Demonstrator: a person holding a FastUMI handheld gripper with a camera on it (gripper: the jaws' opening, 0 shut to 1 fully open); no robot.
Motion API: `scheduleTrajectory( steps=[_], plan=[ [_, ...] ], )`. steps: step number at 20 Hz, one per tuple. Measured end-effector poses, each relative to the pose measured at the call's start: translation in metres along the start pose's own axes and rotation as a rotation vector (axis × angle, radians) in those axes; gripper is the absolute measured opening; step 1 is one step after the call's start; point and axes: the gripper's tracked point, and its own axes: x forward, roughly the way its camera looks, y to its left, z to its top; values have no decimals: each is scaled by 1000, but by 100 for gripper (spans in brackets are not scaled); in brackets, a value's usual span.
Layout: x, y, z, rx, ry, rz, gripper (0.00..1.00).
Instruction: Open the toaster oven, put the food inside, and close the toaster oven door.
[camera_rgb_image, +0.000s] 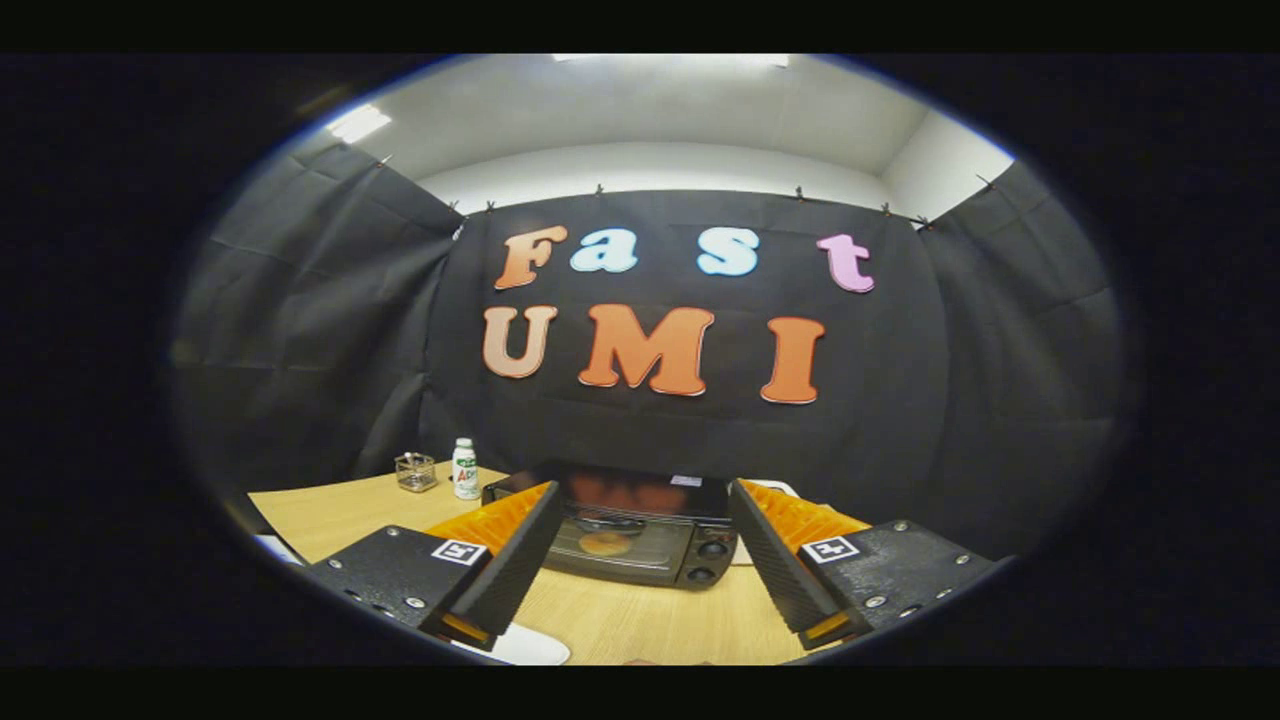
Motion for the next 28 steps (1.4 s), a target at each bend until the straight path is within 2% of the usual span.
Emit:
scheduleTrajectory(
  steps=[10, 28],
  plan=[
    [-40, -32, 51, 96, -81, -43, 99],
    [-38, -17, 54, 98, -114, 0, 99]
  ],
)
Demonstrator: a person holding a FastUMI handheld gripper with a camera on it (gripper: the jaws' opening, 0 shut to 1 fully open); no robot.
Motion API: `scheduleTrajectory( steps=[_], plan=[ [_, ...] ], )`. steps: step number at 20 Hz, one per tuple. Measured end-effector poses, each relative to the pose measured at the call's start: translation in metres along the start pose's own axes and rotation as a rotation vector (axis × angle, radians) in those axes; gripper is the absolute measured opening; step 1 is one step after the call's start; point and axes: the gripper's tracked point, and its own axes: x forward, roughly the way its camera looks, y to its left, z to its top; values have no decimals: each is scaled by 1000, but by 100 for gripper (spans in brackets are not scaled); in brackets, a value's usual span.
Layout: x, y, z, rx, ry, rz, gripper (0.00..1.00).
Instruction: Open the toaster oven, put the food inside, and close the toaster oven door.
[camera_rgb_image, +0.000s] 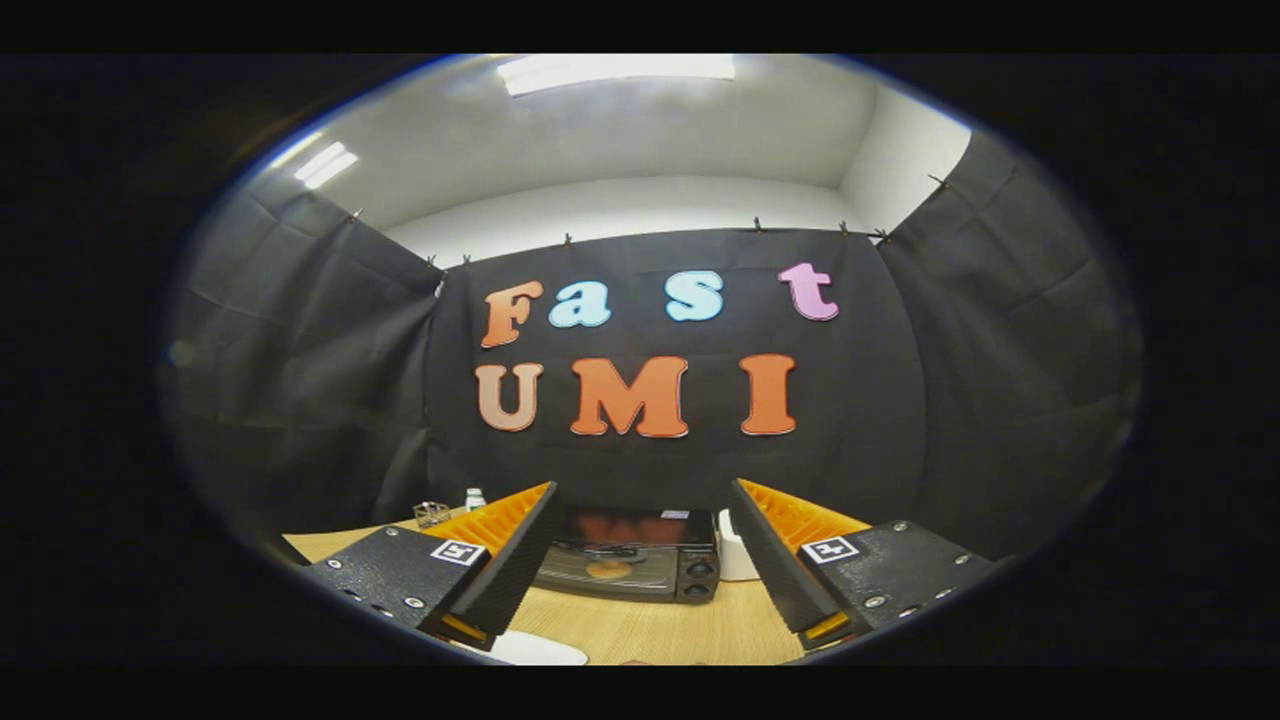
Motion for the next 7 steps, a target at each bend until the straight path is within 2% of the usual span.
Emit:
scheduleTrajectory(
  steps=[7],
  plan=[
    [6, 9, -6, -5, 0, 20, 99]
  ],
)
